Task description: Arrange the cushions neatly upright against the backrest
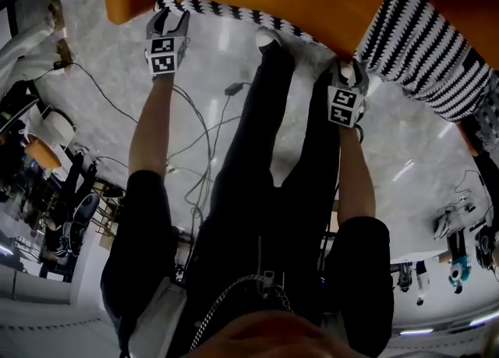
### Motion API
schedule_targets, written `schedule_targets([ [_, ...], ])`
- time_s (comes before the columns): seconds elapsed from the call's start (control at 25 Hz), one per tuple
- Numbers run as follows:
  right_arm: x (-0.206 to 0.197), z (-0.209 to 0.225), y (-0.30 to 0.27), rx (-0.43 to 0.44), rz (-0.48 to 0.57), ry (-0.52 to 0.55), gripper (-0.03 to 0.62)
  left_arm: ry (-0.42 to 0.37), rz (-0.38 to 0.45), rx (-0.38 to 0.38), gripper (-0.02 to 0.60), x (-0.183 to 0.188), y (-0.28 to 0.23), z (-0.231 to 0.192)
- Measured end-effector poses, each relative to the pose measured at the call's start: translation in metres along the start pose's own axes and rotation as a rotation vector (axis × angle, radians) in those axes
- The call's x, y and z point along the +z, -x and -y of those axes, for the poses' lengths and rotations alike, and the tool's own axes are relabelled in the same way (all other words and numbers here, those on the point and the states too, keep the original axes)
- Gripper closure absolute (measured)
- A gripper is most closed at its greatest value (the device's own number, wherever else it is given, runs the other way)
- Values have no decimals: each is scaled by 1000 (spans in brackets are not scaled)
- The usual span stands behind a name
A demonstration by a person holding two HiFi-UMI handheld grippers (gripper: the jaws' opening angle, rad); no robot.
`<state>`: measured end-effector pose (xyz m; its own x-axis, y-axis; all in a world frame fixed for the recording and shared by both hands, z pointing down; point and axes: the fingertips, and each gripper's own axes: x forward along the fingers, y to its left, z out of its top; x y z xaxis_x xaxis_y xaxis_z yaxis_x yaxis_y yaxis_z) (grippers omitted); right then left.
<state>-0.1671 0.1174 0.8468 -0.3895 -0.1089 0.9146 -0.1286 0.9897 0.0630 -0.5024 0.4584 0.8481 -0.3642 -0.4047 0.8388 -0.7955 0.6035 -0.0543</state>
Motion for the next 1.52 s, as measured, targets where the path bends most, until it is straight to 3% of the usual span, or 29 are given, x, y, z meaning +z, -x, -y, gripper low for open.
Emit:
schedule_targets([
  [0.28,-10,21,-24,-48,-42,-48,433,-61,-48,-38,374,0,-31,3],
  [0.36,-6,21,-24,-56,-52,-37,483,-92,-41,-64,439,5,-33,6],
  [0.44,-5,18,-23,-54,-62,-14,527,-122,-39,-79,545,8,-33,9],
  [0.56,-2,19,-19,-12,-65,9,540,-128,-31,-74,552,11,-33,12],
  [0.72,11,29,-6,70,-57,18,545,-73,-1,-70,557,26,-21,13],
  [1.08,80,75,46,220,21,25,551,-64,101,-184,561,88,24,17],
  [1.52,189,146,100,232,194,34,556,-69,187,-229,565,200,70,12],
])
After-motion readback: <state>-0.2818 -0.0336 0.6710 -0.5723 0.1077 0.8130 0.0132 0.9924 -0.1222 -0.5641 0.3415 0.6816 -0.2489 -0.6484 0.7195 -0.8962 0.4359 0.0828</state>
